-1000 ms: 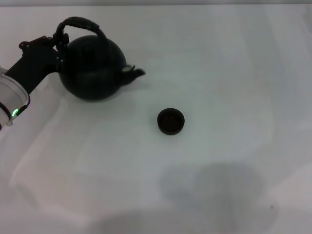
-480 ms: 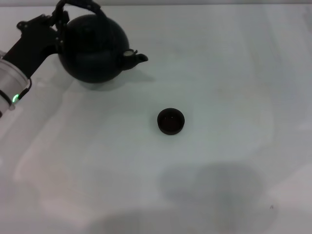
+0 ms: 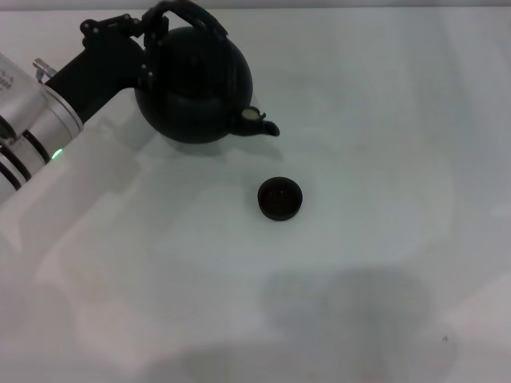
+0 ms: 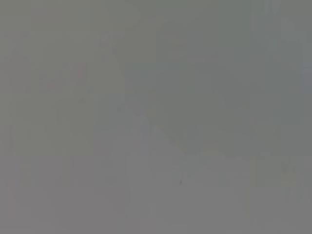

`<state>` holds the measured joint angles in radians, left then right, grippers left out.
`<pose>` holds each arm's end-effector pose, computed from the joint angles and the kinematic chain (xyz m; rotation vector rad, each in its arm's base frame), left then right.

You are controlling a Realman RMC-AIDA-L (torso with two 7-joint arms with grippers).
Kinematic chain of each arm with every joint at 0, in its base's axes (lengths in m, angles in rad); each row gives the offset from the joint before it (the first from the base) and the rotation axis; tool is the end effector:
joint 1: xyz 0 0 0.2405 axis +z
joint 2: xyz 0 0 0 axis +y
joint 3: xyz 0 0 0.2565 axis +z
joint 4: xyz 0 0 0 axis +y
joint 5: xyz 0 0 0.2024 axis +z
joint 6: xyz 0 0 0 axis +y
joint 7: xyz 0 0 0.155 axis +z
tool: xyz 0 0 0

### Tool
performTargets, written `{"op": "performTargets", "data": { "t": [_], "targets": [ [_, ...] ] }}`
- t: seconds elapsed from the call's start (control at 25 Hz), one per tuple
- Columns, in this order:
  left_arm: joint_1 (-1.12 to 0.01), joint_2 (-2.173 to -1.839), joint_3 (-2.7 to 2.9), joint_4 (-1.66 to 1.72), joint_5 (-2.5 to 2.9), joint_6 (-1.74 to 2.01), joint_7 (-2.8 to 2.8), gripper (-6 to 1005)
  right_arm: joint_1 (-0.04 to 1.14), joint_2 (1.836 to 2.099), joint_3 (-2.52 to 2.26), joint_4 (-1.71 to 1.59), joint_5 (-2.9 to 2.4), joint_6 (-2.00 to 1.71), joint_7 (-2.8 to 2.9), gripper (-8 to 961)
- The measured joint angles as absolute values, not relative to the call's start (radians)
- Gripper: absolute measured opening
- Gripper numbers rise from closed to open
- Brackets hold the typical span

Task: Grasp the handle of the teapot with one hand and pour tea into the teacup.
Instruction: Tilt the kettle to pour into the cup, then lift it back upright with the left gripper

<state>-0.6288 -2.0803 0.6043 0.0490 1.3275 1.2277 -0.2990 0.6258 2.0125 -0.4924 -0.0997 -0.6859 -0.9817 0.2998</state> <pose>-0.2586 0.3657 -0.0439 -2.0924 -0.1900 -0.7169 0.3392 0.4085 0.0794 -1.3540 0.6075 0.6547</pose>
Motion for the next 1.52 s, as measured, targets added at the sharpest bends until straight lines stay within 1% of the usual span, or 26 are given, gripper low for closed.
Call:
{"op": "performTargets", "data": {
  "t": [0.56, 0.76, 0.92, 1.52],
  "targets": [
    [-0.615, -2.077, 0.605, 0.06, 1.396, 1.313, -0.154, 97, 0.616, 2.013, -0.504, -0.121, -0.69, -0.985, 0.298, 828],
    [-0.597, -2.076, 0.606, 0.108, 1.466, 1.347, -0.153, 98, 0.612, 2.021, -0.533, -0.098, -0.693, -1.023, 0.304, 828],
    [-0.593, -2.077, 0.606, 0.113, 1.472, 1.357, -0.153, 97, 0.612, 2.021, -0.533, -0.087, -0.69, -1.021, 0.305, 828],
    [-0.621, -2.08, 0.606, 0.137, 1.487, 1.333, -0.081, 98, 0.621, 2.019, -0.534, -0.086, -0.688, -1.018, 0.306, 828]
  ]
}}
